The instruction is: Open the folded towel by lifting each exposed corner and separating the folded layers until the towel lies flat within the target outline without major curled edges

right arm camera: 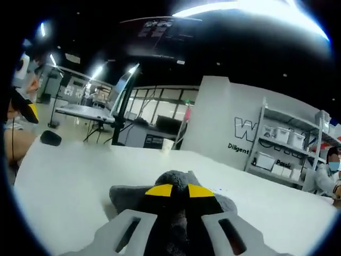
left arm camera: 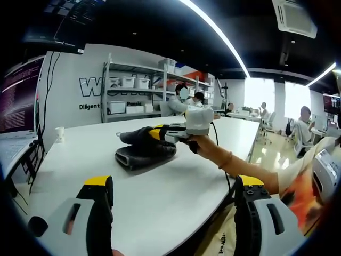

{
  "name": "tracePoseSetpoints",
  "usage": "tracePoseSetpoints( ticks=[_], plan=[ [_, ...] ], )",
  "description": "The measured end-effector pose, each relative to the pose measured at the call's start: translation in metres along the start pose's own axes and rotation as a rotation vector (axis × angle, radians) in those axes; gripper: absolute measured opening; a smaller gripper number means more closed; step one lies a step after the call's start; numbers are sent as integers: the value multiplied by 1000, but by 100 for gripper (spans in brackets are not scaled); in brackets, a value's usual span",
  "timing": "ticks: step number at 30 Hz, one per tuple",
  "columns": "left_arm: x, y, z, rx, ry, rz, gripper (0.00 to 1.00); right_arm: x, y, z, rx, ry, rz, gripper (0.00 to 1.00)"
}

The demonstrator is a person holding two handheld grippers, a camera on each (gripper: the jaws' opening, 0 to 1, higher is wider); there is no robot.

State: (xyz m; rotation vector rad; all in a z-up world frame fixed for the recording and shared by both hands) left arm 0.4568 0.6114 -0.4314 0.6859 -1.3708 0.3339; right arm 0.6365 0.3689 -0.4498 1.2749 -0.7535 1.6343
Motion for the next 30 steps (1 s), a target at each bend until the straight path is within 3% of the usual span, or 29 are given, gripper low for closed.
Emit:
tracePoseSetpoints(
  ticks=[6, 14, 22, 30],
  plan=[
    [0, 1, -1, 4, 5, 2, 93, -1, 11, 18, -64, -70, 26, 1],
    [0, -1, 1, -3, -1, -2, 93, -4, 18, 35, -95, -173, 63, 1],
    [0, -1, -1, -3, 3, -2, 93, -8, 25, 64, -221, -233, 70, 1],
    [0, -2, -1, -7, 3, -7, 93, -12, 43, 71, -293, -288, 93, 1]
  ],
)
Point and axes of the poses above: the point that each gripper's makers call its tool centre point, and the gripper's own axes: y roughly backward along the fingers, z roughly to its right, x roughly out of its top, the point moved 7 cm from there along y, roughly backward along the fingers, and after that the axes turned 3 degrees about -z, right-handed, at the moved point
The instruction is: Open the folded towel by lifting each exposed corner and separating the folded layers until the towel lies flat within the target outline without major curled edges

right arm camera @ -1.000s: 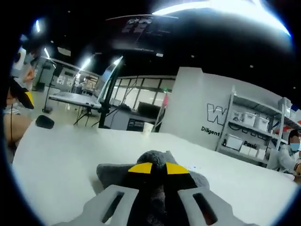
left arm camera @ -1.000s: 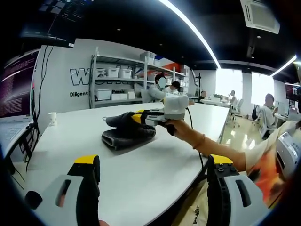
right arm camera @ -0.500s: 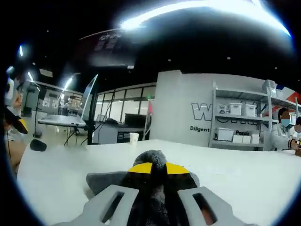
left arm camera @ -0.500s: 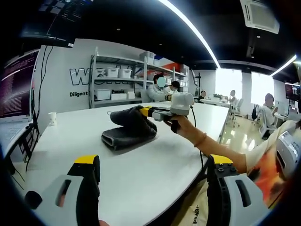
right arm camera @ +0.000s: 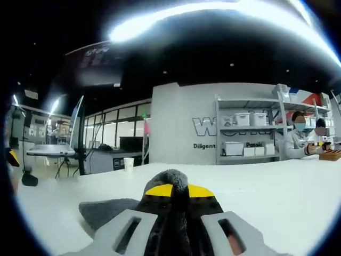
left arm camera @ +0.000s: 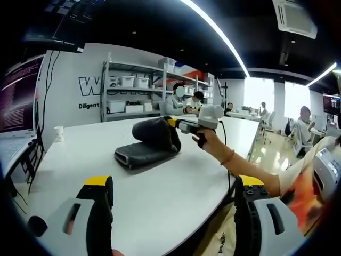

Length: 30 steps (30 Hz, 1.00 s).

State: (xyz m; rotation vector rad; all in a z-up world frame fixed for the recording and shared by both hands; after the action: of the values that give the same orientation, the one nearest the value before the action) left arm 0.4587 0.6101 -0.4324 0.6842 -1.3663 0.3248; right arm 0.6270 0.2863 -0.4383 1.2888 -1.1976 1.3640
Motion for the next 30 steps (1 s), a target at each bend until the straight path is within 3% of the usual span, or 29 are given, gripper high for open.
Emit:
tracePoseSetpoints(
  ticks=[10, 22, 24, 30],
  plan=[
    [0, -1, -2, 0, 0, -3, 93, -2, 14, 31, -127, -101, 34, 1],
    [0, -4, -3, -2, -2, -10, 93, -7, 20, 47, -225, -129, 22, 1],
    [1, -4, -3, -4, -3, -11, 93, -10, 17, 58, -256, -159, 17, 1],
    [0, -5, -2, -4, -3, -14, 93, -16, 26, 66, -303, -212, 3, 1]
  ],
)
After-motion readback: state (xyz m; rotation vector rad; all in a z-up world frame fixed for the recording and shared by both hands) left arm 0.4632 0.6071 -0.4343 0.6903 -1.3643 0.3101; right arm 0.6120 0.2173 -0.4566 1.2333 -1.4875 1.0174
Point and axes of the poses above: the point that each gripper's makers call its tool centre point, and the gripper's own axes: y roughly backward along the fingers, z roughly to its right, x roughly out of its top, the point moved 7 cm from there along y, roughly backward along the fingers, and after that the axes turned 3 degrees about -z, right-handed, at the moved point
